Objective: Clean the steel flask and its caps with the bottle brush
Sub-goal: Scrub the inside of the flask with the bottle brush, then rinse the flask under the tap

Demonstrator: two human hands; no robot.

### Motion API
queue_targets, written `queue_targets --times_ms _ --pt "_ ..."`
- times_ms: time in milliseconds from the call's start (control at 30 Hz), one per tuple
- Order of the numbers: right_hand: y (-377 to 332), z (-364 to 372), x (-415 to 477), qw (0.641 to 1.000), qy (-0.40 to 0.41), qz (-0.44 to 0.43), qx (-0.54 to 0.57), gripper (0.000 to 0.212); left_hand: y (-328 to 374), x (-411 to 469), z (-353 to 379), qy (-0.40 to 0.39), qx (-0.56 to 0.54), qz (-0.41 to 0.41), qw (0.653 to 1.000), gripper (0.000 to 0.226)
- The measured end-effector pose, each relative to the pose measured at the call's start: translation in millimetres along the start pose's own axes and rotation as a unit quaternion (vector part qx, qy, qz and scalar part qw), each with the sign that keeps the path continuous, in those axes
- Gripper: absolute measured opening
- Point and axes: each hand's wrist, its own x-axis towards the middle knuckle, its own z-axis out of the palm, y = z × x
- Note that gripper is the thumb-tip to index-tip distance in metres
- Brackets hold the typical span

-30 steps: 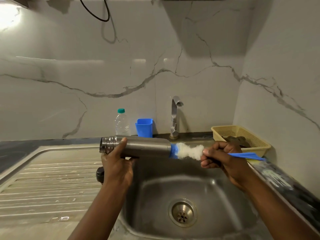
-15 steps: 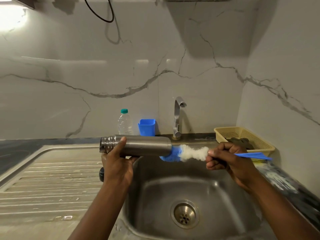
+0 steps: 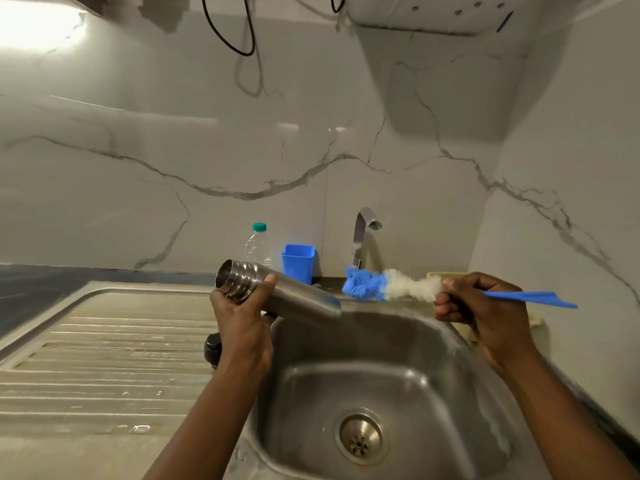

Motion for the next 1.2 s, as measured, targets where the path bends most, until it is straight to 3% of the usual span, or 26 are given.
queue_targets --times_ms 200,467,800,1200 --pt "-61.7 37.7 28.6 0.994 -0.036 -0.072 -0.068 0.033 -7.2 -0.6 -2.2 0.012 0.028 -0.015 0.999 0.05" --pt "-94.9 122.7 90.7 0.977 -0.106 -0.058 -0.174 0.031 -13.3 -5.9 3.7 -0.008 0.059 -0.018 0.998 0.052" --pt "-81.1 213.3 158.9 0.97 -0.079 0.003 -0.228 0.032 -18.1 -5.6 3.8 -0.029 0.071 -0.019 0.997 0.057" --pt "-11.5 273.9 188.5 0.955 -0.117 0.105 -0.252 0.025 -23.4 3.3 0.1 -0.015 0.069 -0.014 0.997 0.058"
